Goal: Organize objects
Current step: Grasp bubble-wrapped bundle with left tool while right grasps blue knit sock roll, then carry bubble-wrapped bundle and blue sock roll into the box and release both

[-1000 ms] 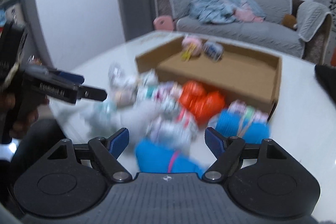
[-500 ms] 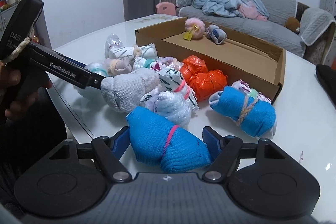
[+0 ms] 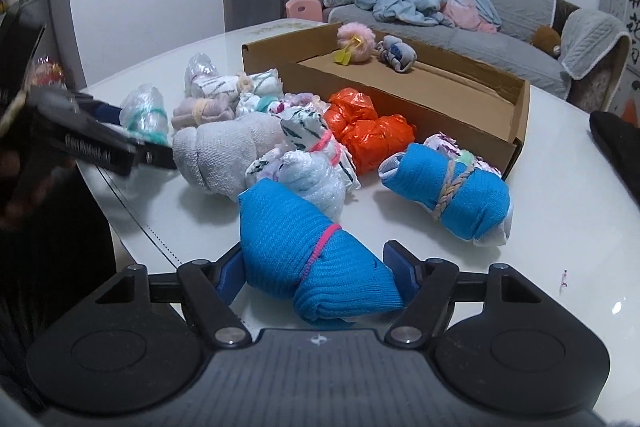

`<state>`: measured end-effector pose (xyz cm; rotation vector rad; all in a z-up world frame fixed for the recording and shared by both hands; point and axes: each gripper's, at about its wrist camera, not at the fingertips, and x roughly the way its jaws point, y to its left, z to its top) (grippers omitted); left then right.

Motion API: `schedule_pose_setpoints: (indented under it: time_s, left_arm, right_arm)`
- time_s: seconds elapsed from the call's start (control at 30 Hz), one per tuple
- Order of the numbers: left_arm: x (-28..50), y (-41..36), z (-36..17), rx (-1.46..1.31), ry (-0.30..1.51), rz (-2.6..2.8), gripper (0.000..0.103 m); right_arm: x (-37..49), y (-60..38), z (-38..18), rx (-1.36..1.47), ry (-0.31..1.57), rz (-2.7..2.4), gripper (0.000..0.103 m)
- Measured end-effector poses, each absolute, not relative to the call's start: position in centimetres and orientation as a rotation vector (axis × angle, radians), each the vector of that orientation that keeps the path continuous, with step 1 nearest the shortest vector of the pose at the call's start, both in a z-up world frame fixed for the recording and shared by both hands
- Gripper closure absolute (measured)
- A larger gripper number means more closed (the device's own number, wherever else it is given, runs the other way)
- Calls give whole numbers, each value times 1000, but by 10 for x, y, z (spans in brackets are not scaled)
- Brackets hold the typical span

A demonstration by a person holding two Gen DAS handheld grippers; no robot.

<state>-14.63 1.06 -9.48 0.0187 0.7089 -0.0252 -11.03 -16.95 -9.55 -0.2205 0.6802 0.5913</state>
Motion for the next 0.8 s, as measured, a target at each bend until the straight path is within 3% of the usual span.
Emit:
schedule_pose_setpoints:
  time_s: [0.07, 0.13, 0.2, 0.5, 0.8]
  left_arm:
    - [-150, 11, -95, 19, 686, -29, 14]
    - [-150, 12, -92, 19, 679, -33, 29]
    - [-149, 14, -89, 17, 682, -31, 32]
    - [-156, 25, -63, 41, 633, -19, 34]
    - [-105, 33, 12, 74, 589, -53, 33]
  right_arm:
    - [-111, -172, -96, -206, 676, 592, 37]
    - [-109, -172, -95, -197, 676, 594, 39]
    - [-110, -173, -94, -189, 673, 596, 40]
    - [-117, -193, -72, -125, 658, 611, 41]
    - [-75, -213, 10, -55, 559, 604, 41]
